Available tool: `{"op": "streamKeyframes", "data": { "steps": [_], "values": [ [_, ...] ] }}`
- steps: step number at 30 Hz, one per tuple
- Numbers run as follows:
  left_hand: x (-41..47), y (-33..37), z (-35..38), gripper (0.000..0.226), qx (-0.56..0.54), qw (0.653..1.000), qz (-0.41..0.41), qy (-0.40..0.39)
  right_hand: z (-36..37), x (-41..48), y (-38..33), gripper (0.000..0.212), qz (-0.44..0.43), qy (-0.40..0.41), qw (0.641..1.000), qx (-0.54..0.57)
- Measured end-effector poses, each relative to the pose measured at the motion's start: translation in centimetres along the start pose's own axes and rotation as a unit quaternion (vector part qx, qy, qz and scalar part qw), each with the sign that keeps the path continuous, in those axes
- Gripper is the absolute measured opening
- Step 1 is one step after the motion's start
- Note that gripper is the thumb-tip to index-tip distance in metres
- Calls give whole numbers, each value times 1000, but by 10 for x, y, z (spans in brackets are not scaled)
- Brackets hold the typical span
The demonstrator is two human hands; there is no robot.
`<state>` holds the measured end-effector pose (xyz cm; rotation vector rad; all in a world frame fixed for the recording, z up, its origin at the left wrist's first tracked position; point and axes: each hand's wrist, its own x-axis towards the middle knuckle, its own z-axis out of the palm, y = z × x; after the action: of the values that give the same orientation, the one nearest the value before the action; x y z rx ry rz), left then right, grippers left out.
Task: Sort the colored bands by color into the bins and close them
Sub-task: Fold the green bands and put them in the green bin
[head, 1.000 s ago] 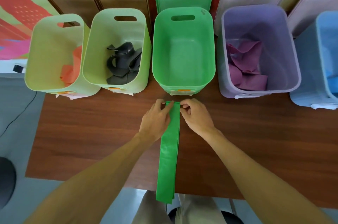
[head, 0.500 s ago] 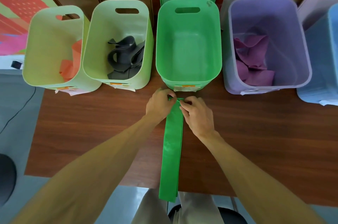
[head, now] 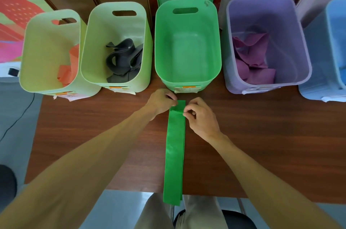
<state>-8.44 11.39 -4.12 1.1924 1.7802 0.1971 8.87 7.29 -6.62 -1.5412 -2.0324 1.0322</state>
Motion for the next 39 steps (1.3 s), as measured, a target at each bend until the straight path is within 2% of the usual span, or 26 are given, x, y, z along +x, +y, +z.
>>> {"op": "streamKeyframes", "data": {
  "steps": [3,5,10,17,19,23,27,30,33,36,39],
  "values": [
    [-2,-1,4,12,105,993,47,24,-13,-8,7,10,11,-26,999,23],
    [-6,-3,10,13,136,987,76,44,-25,-11,9,9,43,-36,998,40],
    [-30,-3,13,12,137,983,101,63,-49,-8,-9,3,39,-20,997,59],
    [-63,-4,-24,3,65,986,150,45,-62,-5,-47,5,16,20,998,57],
    [-76,-4,-39,5,58,981,177,57,-65,-8,-57,9,12,31,999,34],
    [-103,2,-69,27,116,974,193,22,-78,-14,-79,27,18,54,998,-38],
    [-132,17,-97,48,157,961,230,12,-96,-26,-113,25,50,77,991,-97],
    [-151,30,-113,37,183,946,268,14,-109,-38,-143,21,76,98,983,-135],
    [-168,43,-126,20,211,923,316,57,-121,-47,-171,16,80,114,978,-158],
    [-186,57,-136,19,234,905,343,91,-132,-56,-196,14,64,135,969,-198],
    [-199,74,-147,19,213,903,346,139,-145,-63,-218,18,42,159,950,-266]
  ]
}}
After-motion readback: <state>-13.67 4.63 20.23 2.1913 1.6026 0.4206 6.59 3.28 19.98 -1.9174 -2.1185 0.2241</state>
